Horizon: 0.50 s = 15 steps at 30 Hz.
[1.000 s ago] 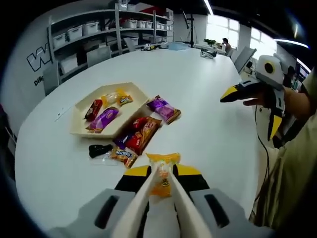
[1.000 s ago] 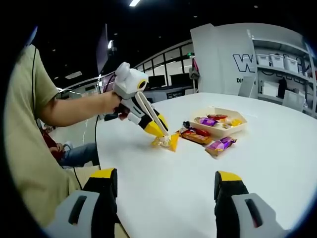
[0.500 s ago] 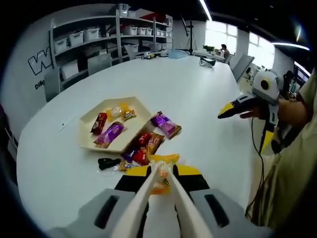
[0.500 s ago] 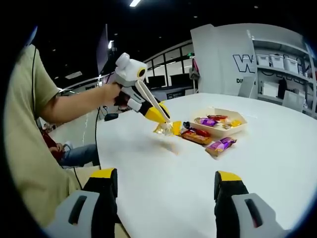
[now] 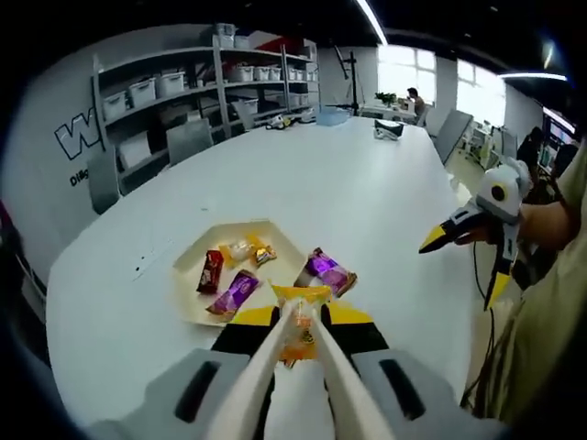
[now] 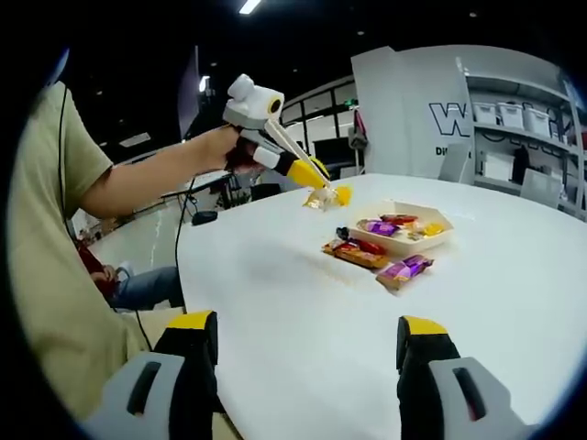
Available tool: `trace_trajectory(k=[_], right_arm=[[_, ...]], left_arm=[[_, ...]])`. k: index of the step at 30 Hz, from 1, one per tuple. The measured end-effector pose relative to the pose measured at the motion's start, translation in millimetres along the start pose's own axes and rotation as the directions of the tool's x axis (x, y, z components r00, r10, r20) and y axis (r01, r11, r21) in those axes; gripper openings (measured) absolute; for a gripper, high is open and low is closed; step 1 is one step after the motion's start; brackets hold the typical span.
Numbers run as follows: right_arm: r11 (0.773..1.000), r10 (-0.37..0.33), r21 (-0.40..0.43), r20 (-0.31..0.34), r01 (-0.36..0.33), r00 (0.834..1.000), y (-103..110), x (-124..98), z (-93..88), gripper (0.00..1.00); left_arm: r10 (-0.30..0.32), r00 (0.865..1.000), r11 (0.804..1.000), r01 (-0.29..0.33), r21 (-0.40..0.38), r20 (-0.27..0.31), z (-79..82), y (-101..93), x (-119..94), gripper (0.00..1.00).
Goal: Place the target food into the container with the food tongs after gripping and lifting it, then release it inside without dropping or visibly crushing the food.
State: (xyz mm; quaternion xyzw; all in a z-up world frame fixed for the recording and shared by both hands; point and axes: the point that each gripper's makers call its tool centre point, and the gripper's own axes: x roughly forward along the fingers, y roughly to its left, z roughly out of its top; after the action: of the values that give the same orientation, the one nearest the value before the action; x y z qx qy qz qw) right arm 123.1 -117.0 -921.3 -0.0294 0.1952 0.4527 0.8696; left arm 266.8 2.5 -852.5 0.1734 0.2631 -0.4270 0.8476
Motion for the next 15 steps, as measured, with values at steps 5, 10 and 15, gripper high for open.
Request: trace_trajectory(k=[5, 10, 15], right_arm=[[1.0, -0.006, 0.001, 0.0, 0.006, 1.0, -1, -2, -0.7, 0.79], [1.0, -0.012, 0.001, 0.004, 0.012, 1.0, -2, -5, 0.4, 0.79], [1.0, -0.015, 0.001, 0.006, 0.015, 1.0, -3, -6, 1.0, 0.79]], left_arm=[[0.005, 1.0, 1.0, -0.005, 0.022, 0.005, 14.0, 6.5, 5, 0.16], [0.006, 1.0, 0.999, -0.006, 0.042, 0.008, 29.0, 12.8, 12, 0.17], [0.003, 1.0, 0.999, -0.004, 0.051, 0.012, 40.3, 17.8, 21, 0.17]])
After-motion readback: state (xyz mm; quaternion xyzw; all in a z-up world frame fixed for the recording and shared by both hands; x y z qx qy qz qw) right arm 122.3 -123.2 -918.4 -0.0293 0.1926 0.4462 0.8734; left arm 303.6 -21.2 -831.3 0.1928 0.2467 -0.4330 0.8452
